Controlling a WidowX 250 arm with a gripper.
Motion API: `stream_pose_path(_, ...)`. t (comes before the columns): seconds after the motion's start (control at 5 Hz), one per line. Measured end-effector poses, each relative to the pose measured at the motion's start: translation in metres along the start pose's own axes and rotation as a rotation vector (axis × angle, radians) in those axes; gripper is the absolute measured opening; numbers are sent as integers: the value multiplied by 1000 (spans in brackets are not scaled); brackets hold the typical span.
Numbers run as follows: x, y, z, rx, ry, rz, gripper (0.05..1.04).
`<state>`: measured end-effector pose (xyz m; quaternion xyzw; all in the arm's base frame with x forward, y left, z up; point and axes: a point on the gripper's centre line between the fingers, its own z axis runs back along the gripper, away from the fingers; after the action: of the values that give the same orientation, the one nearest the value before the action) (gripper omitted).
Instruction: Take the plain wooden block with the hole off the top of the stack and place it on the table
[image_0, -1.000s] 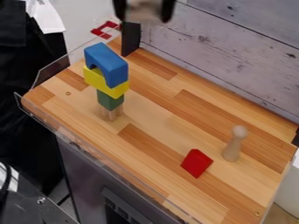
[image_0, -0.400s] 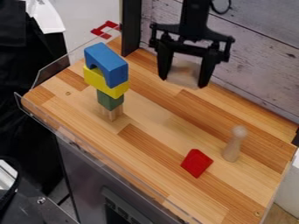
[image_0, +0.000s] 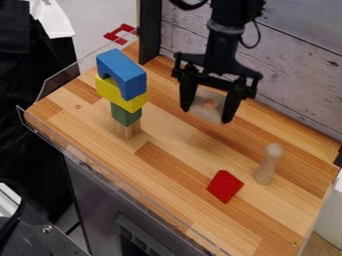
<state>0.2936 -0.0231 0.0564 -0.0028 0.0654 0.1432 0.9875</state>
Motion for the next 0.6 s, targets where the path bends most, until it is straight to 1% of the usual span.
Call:
stream_pose_path(0.2,7,-1,-14,8,-13,-16,813)
stream_pose_path(0.4,10,-17,-28,18,-13,-66,813)
stream_pose_path(0.6,16,-37,-37,12,-4,-104,813)
